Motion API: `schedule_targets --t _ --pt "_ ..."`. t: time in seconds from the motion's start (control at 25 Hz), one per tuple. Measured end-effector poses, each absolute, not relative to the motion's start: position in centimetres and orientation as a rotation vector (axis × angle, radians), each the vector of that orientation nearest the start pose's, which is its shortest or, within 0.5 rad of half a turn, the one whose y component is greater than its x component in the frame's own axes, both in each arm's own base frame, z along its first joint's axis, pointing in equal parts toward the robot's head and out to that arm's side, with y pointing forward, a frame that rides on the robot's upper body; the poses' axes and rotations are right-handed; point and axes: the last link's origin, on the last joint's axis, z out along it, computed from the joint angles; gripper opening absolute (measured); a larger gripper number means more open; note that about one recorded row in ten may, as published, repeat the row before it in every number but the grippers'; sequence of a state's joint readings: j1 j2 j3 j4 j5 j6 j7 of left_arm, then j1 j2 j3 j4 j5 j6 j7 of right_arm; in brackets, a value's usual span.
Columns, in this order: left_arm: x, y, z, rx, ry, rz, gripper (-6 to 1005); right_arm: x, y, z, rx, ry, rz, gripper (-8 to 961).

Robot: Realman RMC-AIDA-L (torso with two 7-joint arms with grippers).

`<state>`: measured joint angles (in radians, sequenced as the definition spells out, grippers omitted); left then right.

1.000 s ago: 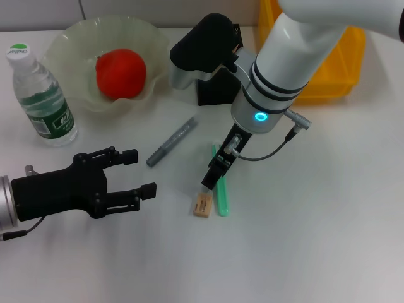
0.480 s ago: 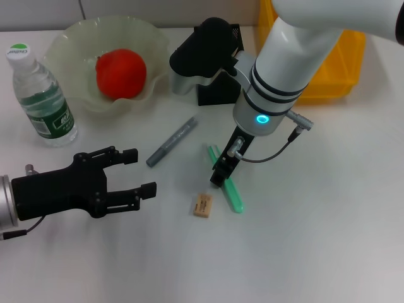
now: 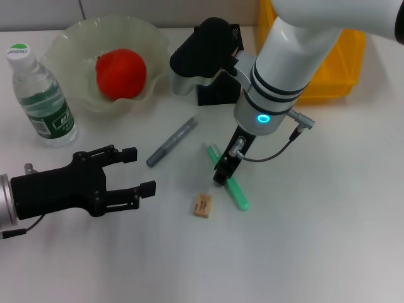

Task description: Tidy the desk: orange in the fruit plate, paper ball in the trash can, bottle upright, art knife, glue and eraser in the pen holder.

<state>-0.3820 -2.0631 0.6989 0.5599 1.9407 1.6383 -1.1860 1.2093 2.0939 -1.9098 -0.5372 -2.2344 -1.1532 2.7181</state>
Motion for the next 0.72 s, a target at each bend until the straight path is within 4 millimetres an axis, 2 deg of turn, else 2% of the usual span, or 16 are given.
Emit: schedule_targets --t 0.32,0.72 --pt "-30.02 27.52 -0.72 -2.709 -0.615 -0.79 823 11.34 38.16 -12.71 -2.704 0.752 -0.81 318" --pt "-29.96 27.6 -0.69 -2.71 -0.614 -0.788 821 11.52 38.08 -12.66 -2.702 0.76 -0.821 302"
